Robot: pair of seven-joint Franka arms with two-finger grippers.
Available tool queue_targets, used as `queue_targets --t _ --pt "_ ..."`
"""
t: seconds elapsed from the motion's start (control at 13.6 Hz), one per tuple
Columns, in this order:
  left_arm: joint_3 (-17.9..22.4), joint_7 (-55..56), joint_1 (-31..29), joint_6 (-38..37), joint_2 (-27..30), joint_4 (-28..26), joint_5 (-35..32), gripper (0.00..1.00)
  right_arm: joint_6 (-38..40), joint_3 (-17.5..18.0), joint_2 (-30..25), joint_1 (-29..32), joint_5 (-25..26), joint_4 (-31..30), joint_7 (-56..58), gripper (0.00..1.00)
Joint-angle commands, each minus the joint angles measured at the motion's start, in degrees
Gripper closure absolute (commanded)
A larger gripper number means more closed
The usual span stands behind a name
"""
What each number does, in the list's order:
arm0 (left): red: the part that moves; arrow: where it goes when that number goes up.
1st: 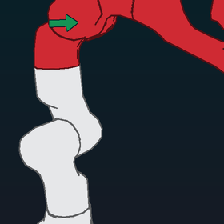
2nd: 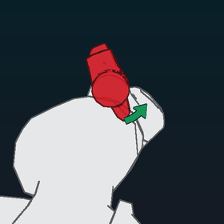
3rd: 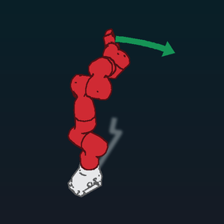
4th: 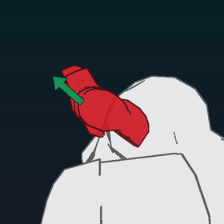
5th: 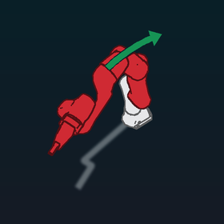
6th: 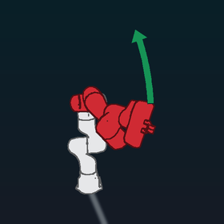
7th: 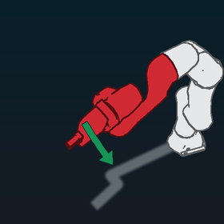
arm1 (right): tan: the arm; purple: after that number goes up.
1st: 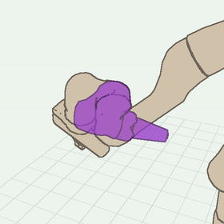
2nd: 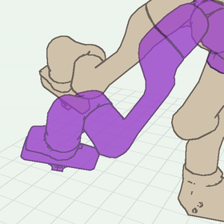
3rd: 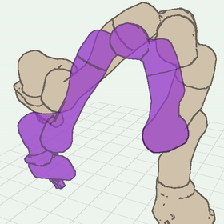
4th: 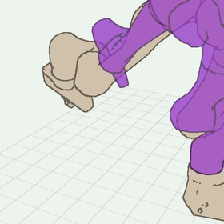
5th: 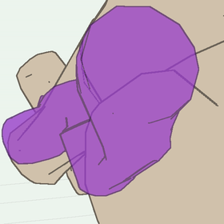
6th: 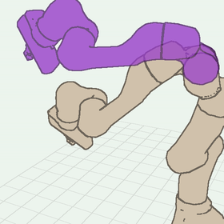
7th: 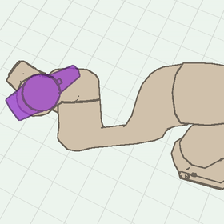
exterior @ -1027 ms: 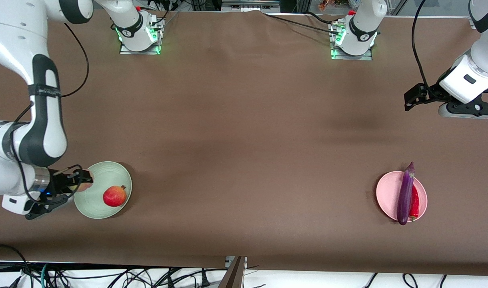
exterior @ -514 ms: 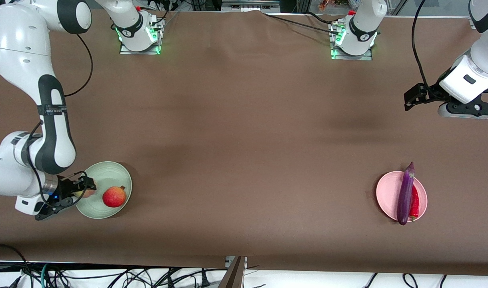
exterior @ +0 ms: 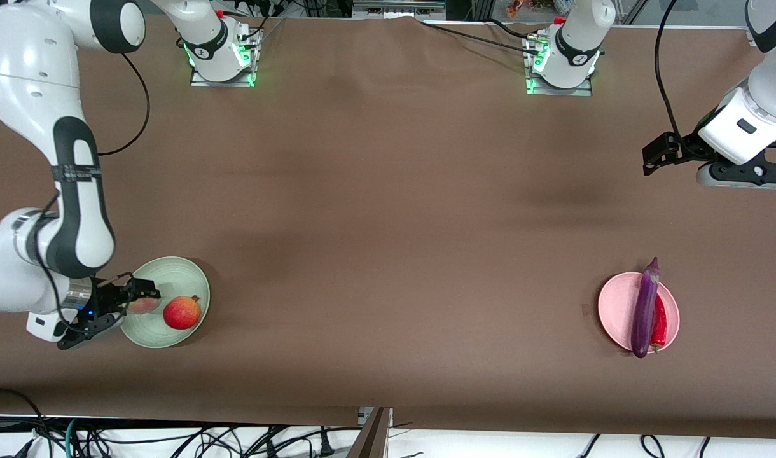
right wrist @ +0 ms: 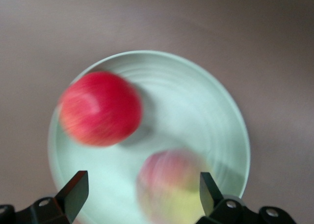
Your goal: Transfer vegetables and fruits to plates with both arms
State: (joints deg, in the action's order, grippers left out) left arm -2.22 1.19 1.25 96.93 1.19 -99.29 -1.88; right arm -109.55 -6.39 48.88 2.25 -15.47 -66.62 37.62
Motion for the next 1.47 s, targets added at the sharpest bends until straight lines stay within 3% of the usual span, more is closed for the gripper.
queue_targets --t 0.0,0.37,0.51,0.73,0.88,1.39 --pt "0.38 0.40 0.42 -0.87 -0.14 0.86 0.91 0.00 13.96 -0.03 -3.18 0.30 -0.70 5.60 -7.26 0.00" --pt "0.38 0.48 0.42 -0.87 -0.14 0.86 0.91 0.00 27.18 -0.20 -10.37 -1.98 2.81 6.77 -23.96 0.00" --pt "0.38 0.48 0.42 -0.87 -0.14 0.86 0.91 0.00 29.30 0.32 -15.11 -3.13 7.63 5.81 -28.19 0.00" --pt "0.38 0.48 0.42 -0.87 -0.14 0.86 0.91 0.00 31.77 1.89 -28.62 -4.44 13.60 -5.84 -29.09 0.00" --pt "0.38 0.48 0.42 -0.87 -0.14 0.86 0.91 0.00 31.25 3.74 -37.24 -4.10 13.97 -14.54 -28.83 0.00" --pt "0.38 0.48 0.42 -0.87 -0.14 0.86 0.91 0.00 29.40 4.19 -47.20 -3.92 14.68 -22.58 -28.30 0.00"
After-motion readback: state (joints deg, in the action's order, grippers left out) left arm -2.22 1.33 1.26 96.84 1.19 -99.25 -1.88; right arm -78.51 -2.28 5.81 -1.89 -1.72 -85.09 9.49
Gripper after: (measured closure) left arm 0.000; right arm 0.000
